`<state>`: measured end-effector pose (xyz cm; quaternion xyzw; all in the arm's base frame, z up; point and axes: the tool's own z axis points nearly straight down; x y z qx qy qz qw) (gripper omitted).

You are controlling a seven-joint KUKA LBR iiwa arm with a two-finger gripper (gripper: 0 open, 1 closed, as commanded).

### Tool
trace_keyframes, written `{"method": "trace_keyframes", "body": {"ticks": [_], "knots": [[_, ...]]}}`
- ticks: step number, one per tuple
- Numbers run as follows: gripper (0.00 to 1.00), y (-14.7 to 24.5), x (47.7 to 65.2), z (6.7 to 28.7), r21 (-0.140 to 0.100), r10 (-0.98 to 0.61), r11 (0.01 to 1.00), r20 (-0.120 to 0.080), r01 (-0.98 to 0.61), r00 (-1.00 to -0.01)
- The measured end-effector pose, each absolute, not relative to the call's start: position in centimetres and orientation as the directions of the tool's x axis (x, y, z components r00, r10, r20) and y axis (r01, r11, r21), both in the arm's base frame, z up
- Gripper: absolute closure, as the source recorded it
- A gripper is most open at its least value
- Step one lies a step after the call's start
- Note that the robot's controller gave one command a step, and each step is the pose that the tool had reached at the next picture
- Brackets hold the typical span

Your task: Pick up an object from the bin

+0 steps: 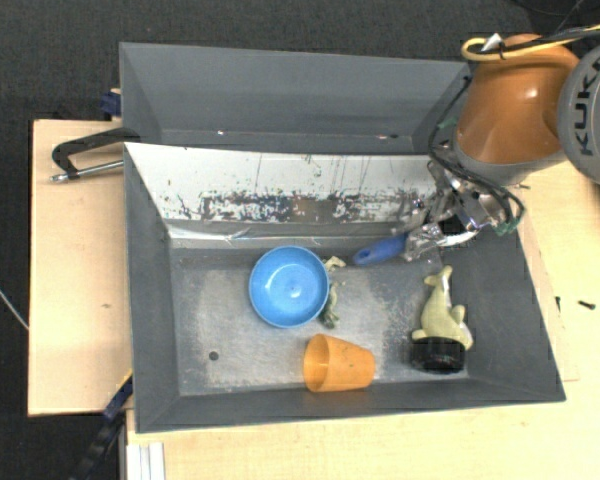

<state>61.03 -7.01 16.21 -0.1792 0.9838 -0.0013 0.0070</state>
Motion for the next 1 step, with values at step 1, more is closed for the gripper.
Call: {"method": "trace_keyframes", "body": {"ticks": [1], "knots": [[1.0, -6.92, 61.26, 20.29, -0.004, -0.352, 0.936, -0.011, -0.352, -0.936]]}}
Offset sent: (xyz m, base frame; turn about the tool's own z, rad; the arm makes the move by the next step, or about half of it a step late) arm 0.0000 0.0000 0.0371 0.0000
